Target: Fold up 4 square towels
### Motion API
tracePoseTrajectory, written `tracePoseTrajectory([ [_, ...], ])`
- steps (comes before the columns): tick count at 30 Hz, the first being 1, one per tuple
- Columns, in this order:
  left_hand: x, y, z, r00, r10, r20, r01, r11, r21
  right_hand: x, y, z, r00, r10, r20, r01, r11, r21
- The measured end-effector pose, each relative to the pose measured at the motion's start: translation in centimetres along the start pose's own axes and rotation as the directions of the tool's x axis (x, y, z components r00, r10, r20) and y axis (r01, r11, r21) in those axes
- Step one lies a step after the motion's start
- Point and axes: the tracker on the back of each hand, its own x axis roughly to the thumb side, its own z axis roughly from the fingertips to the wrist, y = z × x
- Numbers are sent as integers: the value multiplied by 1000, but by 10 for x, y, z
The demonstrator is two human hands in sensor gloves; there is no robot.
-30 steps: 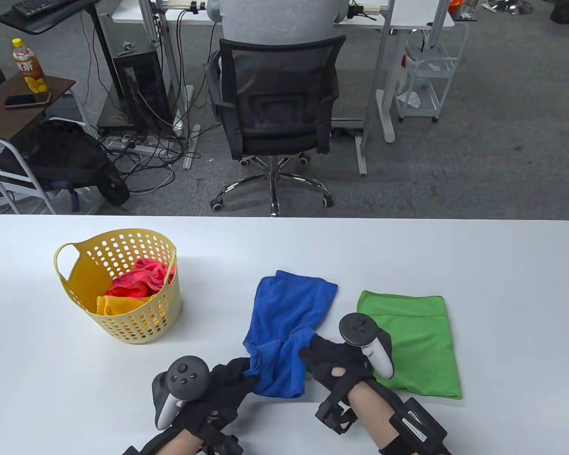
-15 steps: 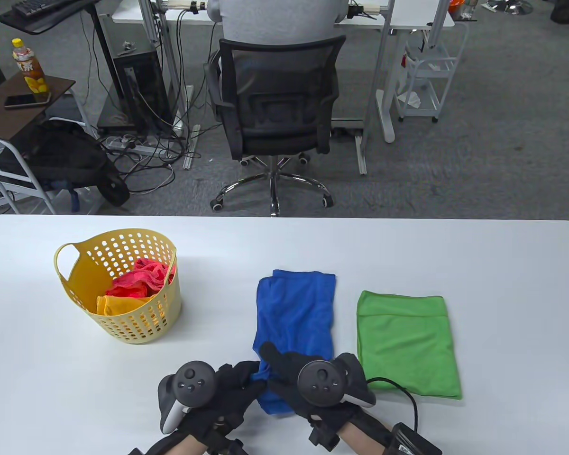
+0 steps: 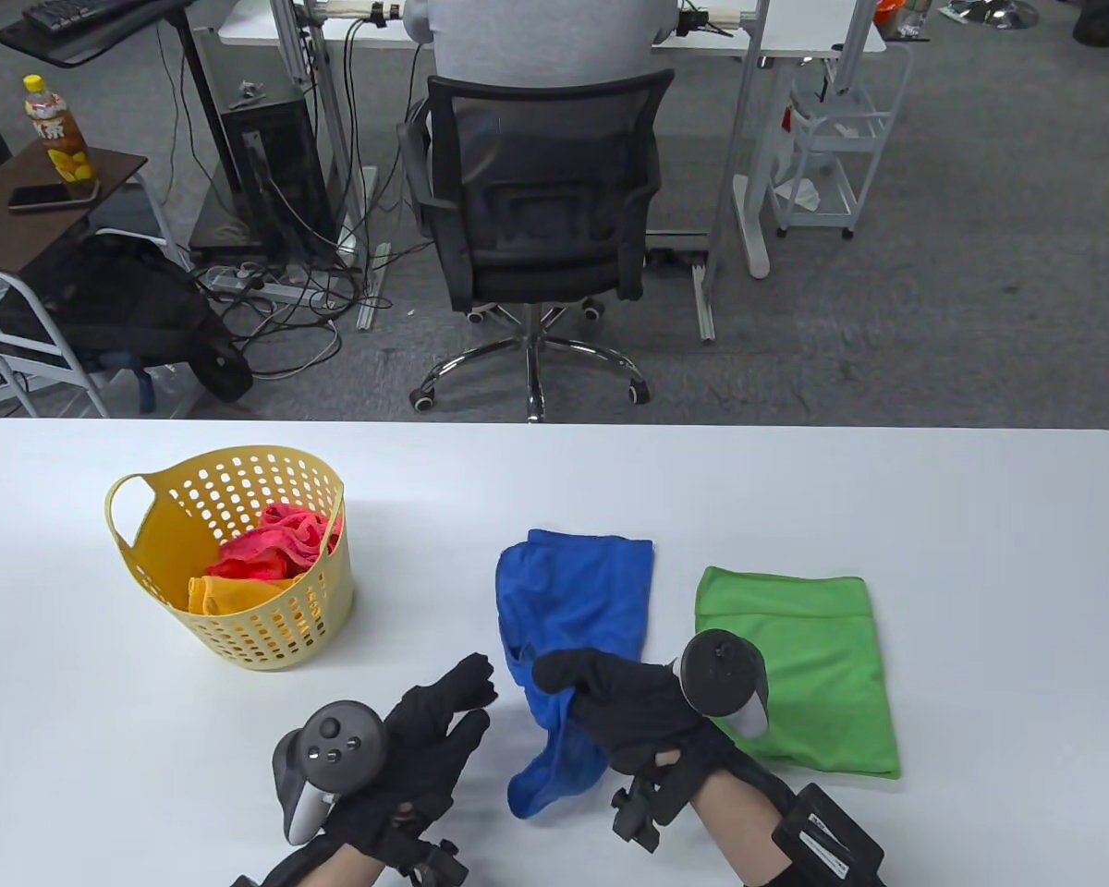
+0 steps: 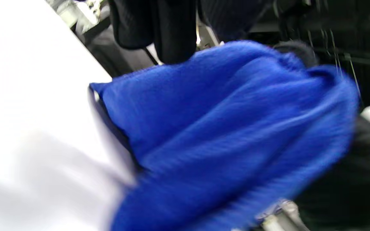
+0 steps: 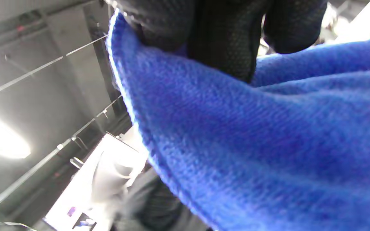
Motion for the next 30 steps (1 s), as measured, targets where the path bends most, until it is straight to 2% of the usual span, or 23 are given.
tracePoseTrajectory([
  [4, 18, -8, 6, 994, -65, 90, 66, 998, 1, -9, 17, -2, 990, -133, -48, 136, 988, 78],
  [6, 20, -10, 9, 989, -114, 97, 111, 993, 33, -11, 19, -1, 993, -108, -50, 109, 994, 27],
  [9, 16, -10, 8, 995, -48, 83, 48, 999, 8, -11, 22, 0, 998, -51, -41, 53, 998, 39],
  [11, 17, -10, 9, 995, -50, 85, 49, 999, 16, -7, 24, 1, 999, 45, -12, -45, 999, 4],
  [13, 17, -11, 9, 991, -94, 94, 92, 995, 28, -1, 27, 4, 975, 219, 40, -218, 975, -36],
  [14, 17, -11, 9, 991, -90, 98, 87, 996, 25, 3, 28, 5, 939, 335, 75, -331, 941, -64],
  [17, 16, -14, 9, 994, -49, 97, 49, 999, 3, 12, 31, 8, 815, 561, 144, -549, 828, -116],
  [19, 17, -14, 10, 992, -75, 101, 74, 997, 15, 14, 32, 8, 790, 598, 134, -590, 801, -101],
  [25, 19, -13, 10, 990, -92, 108, 89, 996, 26, 13, 34, 8, 788, 606, 107, -597, 795, -106],
  [28, 18, -16, 9, 991, -89, 100, 88, 996, 16, 17, 36, 9, 777, 605, 175, -597, 796, -103],
  [30, 19, -18, 10, 992, -84, 98, 83, 996, 11, 18, 37, 10, 745, 645, 169, -630, 764, -139],
])
